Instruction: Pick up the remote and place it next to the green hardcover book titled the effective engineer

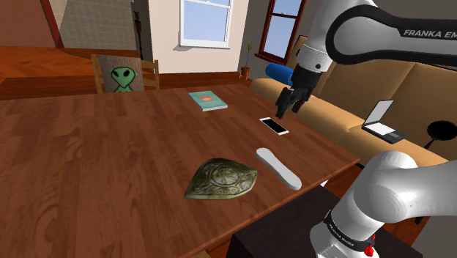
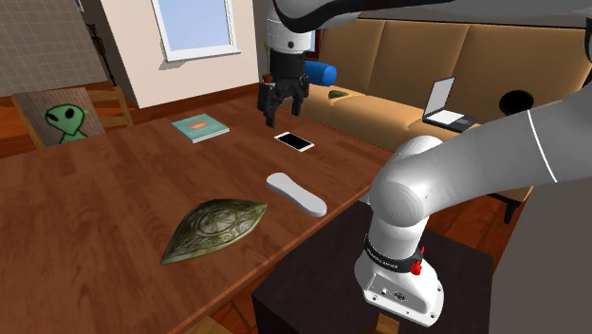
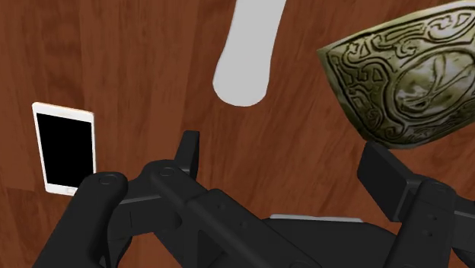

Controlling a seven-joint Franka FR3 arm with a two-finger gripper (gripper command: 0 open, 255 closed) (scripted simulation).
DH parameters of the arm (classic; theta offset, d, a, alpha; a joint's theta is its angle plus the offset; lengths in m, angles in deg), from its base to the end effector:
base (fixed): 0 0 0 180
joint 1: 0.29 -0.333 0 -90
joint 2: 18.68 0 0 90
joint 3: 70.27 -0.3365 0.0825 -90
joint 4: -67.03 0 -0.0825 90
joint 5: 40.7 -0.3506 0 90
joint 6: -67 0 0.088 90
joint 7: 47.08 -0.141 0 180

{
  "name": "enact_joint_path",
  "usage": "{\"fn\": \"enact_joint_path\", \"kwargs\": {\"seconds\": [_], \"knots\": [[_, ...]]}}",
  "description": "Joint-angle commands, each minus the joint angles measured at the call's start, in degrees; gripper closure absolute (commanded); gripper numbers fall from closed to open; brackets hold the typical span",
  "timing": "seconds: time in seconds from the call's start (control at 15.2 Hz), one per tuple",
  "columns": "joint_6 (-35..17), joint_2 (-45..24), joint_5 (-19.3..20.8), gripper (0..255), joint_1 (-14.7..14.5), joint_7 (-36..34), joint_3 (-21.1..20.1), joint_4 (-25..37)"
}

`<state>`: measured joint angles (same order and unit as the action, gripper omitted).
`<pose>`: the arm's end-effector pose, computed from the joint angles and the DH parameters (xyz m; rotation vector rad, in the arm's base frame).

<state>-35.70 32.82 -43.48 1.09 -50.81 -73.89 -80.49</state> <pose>0.2491 0.0189 0.5219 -3.1320 0.0860 -0.1815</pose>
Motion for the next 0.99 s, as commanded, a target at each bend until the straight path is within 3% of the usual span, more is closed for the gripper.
{"fn": "enact_joint_path", "kwargs": {"seconds": [0.0, 0.66, 0.92], "knots": [[-2.3, 0.6, -0.3, 0, 0.0, -0.7, -0.5, -3.9], [-15.8, -0.9, -2.0, 0, -0.4, -3.8, -3.1, -20.7], [-20.5, -3.0, -2.4, 0, -0.6, -4.1, -3.6, -23.8]]}}
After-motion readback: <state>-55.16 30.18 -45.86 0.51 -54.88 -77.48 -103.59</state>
